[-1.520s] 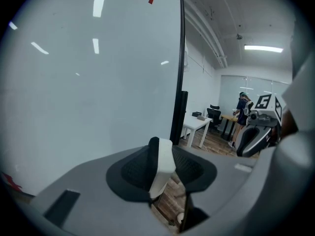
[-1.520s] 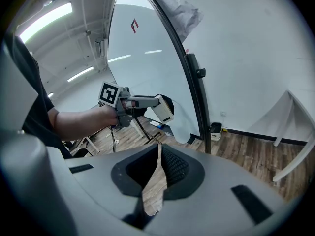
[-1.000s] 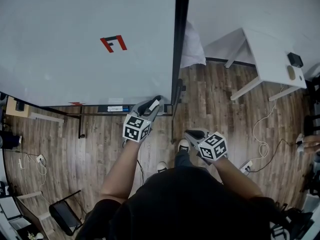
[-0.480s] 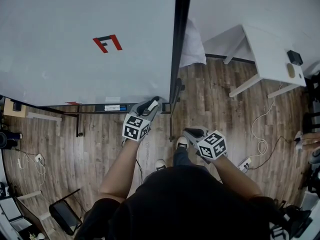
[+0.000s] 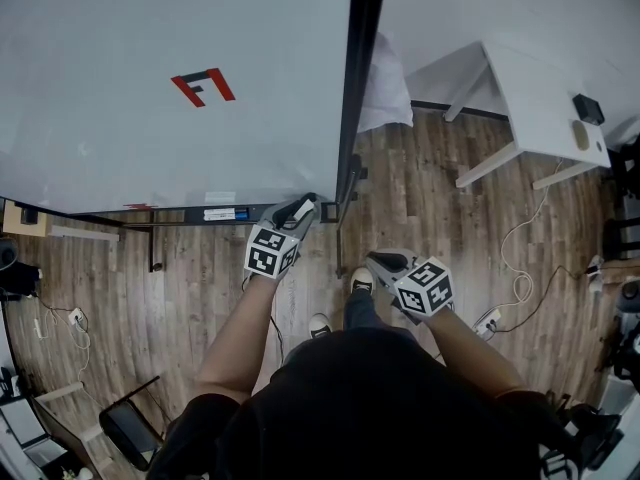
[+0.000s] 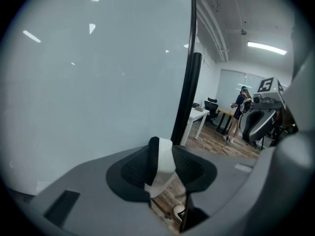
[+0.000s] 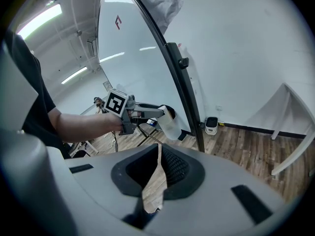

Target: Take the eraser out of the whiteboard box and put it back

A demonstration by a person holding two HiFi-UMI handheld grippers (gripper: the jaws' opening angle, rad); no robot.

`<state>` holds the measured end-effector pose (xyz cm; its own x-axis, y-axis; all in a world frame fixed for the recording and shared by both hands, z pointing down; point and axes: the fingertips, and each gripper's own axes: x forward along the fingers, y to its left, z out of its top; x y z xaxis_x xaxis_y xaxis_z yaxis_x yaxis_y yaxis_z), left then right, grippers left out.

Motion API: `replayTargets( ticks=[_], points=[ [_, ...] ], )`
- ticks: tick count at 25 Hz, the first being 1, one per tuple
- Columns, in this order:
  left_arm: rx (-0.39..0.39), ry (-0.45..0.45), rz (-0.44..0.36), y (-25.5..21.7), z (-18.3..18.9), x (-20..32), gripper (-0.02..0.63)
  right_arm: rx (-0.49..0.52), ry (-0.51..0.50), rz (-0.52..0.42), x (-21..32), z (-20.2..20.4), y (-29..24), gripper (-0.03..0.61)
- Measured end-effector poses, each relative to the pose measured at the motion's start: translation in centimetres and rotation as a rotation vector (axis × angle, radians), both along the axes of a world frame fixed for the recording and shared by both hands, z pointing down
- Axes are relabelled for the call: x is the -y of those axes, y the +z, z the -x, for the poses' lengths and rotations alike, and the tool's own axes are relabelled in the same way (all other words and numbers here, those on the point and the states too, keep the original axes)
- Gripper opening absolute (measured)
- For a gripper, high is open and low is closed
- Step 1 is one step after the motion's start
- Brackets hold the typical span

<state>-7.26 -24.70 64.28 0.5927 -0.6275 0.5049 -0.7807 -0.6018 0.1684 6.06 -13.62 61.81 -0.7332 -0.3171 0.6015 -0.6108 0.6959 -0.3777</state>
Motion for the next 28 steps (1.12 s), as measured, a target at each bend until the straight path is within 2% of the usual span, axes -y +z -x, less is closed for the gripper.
replayTargets(
  ticks=[28],
  points=[
    [0.04,-0.004,0.046,3.6,-0.2,0.3,0.156,-0.004,0.024,0.013,-0.1,-0.8,0.9,0.015]
  ],
)
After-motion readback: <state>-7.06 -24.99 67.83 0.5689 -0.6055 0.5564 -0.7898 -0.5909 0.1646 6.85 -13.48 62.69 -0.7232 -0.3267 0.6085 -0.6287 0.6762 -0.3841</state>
